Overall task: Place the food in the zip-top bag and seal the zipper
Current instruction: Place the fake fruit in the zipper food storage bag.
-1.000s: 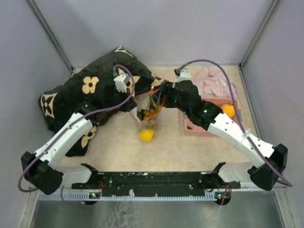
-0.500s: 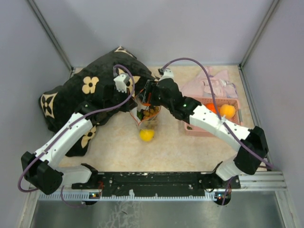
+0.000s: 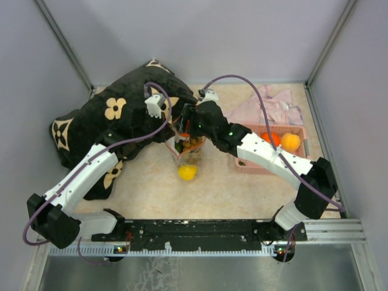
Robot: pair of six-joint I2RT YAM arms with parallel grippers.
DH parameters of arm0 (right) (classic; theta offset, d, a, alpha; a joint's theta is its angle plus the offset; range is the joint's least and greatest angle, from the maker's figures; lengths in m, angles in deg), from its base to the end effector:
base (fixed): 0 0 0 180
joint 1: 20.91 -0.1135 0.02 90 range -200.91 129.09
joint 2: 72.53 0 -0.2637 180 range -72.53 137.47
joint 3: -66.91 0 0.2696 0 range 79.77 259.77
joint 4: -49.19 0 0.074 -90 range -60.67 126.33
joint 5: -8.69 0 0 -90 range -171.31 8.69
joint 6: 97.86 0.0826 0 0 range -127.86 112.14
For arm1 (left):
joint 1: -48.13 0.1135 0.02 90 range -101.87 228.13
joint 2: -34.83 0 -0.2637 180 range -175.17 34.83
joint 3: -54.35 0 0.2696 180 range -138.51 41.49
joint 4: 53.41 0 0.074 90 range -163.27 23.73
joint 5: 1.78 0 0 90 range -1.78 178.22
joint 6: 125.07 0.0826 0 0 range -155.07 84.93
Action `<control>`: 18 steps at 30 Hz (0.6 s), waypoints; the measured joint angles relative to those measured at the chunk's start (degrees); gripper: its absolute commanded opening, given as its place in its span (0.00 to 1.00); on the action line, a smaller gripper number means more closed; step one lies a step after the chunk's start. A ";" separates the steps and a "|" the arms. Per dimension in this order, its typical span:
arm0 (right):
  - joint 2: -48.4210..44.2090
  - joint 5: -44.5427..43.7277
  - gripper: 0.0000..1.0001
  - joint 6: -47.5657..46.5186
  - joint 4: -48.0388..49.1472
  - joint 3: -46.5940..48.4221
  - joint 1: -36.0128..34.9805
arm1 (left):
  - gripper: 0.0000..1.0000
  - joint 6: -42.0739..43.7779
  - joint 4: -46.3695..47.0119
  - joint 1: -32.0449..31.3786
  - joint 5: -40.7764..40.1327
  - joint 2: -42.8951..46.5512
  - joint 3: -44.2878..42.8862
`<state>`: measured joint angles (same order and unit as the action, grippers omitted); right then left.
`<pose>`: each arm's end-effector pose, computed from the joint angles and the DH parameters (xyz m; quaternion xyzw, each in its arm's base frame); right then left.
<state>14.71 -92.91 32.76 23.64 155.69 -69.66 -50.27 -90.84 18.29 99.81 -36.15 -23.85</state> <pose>0.2883 0.3036 0.3211 -0.0043 0.8362 0.3207 0.4448 0.2827 -0.1813 0.3187 0.1598 0.8491 -0.2708 0.4245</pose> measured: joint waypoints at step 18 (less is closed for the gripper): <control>0.66 -0.83 0.75 -0.13 -0.72 1.46 -0.24 | 0.00 -0.02 0.02 0.11 -0.04 0.00 0.00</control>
<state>15.36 -93.74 32.63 22.92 157.15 -69.90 -50.29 -90.82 18.40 99.77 -36.15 -23.85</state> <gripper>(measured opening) 0.744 0.007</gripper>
